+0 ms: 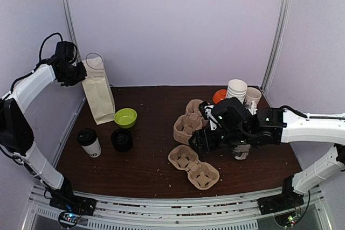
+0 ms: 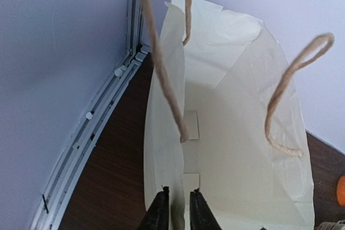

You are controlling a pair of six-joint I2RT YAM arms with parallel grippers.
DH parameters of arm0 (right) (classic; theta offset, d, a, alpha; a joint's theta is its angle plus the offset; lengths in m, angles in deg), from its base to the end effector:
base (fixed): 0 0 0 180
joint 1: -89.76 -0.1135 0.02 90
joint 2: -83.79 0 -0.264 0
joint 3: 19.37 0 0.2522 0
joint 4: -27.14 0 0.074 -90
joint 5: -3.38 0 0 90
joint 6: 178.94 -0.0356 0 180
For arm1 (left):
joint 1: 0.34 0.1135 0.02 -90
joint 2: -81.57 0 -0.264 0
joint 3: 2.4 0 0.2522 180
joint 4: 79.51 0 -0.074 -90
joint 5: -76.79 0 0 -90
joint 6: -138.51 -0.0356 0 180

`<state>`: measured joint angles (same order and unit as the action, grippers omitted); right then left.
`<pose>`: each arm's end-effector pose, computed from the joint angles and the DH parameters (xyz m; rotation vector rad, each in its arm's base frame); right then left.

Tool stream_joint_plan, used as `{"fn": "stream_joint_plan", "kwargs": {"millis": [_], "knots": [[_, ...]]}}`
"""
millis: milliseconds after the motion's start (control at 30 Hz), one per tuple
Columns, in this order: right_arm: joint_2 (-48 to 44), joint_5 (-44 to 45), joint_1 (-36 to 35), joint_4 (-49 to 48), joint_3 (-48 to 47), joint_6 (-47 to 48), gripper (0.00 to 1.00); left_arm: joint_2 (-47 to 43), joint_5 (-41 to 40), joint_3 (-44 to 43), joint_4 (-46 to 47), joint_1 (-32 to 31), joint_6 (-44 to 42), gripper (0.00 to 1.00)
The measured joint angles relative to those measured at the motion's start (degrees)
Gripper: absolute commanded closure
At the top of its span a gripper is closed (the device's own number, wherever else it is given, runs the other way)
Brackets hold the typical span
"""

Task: Pack the takeout coffee

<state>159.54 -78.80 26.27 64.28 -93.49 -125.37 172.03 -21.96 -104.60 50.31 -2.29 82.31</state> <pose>0.1348 0.2594 0.2938 -0.4768 2.3118 0.7622 0.3545 -0.0067 0.3609 -0.6931 2.1278 -0.1687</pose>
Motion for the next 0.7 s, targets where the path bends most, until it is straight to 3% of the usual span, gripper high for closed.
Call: {"fn": "stream_joint_plan", "kwargs": {"millis": [100, 500, 700], "knots": [[-0.09, 0.33, 0.00, 0.04, 0.00, 0.02, 0.26, 0.00, -0.02, -0.46, 0.22, 0.00, -0.52, 1.00], [-2.36, 1.42, 1.62, 0.04, 0.00, 0.37, 0.26, -0.90, -0.02, -1.99, -0.20, -0.02, -3.10, 1.00], [-3.21, 2.16, 2.10, 0.09, -0.02, 1.11, 0.26, -6.43, 0.90, -6.51, -0.66, 0.00, -3.98, 1.00]]}}
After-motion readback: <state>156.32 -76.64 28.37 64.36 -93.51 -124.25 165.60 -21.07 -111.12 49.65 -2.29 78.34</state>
